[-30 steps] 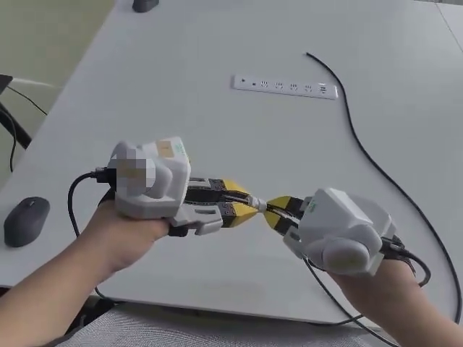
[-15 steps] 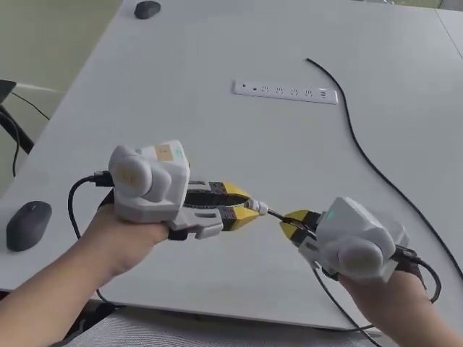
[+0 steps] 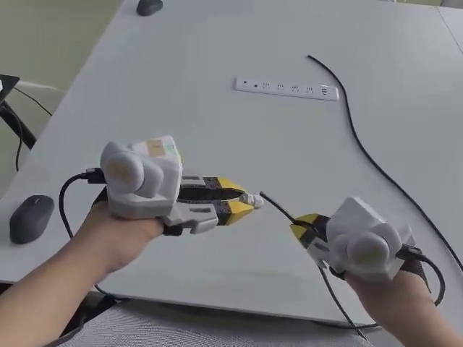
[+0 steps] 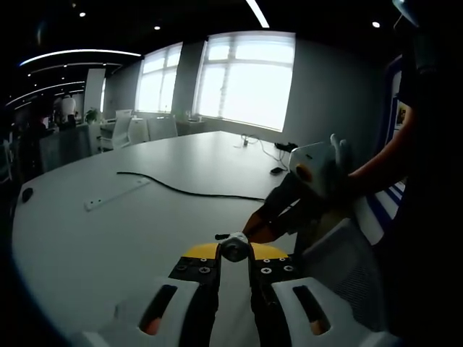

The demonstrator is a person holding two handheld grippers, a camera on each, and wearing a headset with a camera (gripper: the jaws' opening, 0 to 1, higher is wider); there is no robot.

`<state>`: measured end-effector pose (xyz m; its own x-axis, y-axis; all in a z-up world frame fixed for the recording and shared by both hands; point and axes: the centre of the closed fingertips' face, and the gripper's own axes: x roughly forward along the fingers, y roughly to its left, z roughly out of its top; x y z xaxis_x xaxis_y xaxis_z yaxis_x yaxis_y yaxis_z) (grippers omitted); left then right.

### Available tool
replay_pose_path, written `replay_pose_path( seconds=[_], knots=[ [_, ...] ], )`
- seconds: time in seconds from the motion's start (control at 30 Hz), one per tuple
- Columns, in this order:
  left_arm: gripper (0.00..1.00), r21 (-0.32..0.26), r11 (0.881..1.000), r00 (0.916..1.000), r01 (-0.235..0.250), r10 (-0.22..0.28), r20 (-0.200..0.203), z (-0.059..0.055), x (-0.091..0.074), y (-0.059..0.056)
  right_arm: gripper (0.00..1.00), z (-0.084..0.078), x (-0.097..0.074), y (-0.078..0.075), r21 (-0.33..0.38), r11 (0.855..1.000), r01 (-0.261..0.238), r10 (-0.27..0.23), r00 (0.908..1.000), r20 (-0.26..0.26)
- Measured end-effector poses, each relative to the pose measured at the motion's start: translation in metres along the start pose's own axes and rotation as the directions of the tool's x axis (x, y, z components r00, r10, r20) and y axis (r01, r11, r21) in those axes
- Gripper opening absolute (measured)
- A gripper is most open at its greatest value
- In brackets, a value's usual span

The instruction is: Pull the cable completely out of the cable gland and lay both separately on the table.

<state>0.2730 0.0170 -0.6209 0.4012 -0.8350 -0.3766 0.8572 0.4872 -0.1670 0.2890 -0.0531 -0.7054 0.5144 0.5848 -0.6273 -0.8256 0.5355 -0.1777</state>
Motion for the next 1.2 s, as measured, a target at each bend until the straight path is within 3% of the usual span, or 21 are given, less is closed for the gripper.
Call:
replay_pose_path(
  seconds=[0.67, 1.03, 1.2],
  knots=[
    [0.15, -0.021, 1.000, 1.0000, 0.000, 0.000, -0.006, -0.016, 0.000, -0.003, 0.00, 0.007, 0.000, -0.008, -0.018, 1.000, 0.017, -0.017, 0.9998, -0.011],
    [0.15, -0.040, 0.999, 0.9998, 0.012, -0.013, -0.016, -0.029, -0.006, 0.001, 0.00, 0.021, 0.010, -0.012, -0.017, 0.999, 0.027, -0.027, 0.9992, -0.028],
    [0.15, -0.021, 1.000, 0.9992, 0.010, -0.011, -0.037, -0.039, -0.010, 0.006, 0.00, 0.028, 0.020, -0.013, -0.036, 0.999, 0.022, -0.023, 0.9990, -0.038]
  ],
)
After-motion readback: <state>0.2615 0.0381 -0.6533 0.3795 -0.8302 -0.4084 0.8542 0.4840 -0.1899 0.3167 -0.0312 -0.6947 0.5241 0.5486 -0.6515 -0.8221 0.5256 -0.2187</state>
